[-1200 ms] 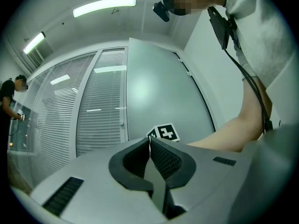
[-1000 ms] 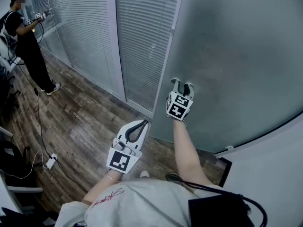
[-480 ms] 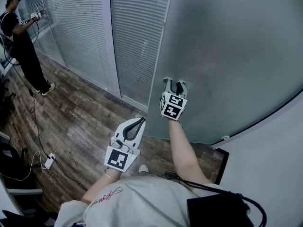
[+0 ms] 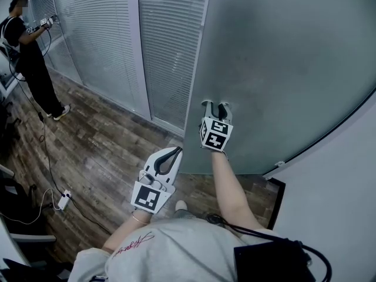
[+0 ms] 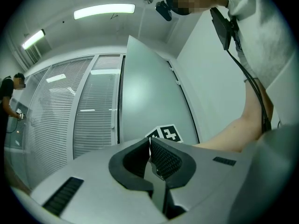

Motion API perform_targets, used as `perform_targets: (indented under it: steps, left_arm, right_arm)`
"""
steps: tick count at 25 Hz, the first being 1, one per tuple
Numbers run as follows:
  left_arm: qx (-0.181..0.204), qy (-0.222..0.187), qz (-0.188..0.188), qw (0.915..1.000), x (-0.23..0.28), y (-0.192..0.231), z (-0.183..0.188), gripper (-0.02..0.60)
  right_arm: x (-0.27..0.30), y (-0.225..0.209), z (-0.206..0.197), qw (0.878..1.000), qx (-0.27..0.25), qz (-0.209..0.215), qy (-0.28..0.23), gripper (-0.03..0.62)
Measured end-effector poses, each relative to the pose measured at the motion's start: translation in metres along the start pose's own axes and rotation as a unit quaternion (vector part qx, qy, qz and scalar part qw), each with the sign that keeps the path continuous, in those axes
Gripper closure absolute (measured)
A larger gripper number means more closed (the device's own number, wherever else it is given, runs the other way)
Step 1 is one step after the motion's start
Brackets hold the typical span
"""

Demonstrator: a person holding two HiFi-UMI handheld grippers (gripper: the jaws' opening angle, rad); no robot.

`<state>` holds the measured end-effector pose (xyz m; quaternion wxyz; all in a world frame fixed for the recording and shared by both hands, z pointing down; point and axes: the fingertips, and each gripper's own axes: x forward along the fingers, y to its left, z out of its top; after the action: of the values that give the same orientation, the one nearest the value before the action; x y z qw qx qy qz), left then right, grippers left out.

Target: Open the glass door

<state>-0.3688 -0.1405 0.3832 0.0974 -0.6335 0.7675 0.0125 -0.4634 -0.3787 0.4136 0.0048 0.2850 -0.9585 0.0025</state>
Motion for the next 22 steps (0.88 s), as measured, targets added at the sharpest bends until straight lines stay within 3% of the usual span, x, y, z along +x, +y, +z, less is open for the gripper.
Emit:
perform_targets:
  steps: [22]
  left_arm:
    - [-0.02,-0.004,-0.075,0.997,-0.079,-0.079,0.021,0.558]
  right_arm:
    - [-0.13,0.011,0.001,0.999,-0.006,0.043,0.009,0.465]
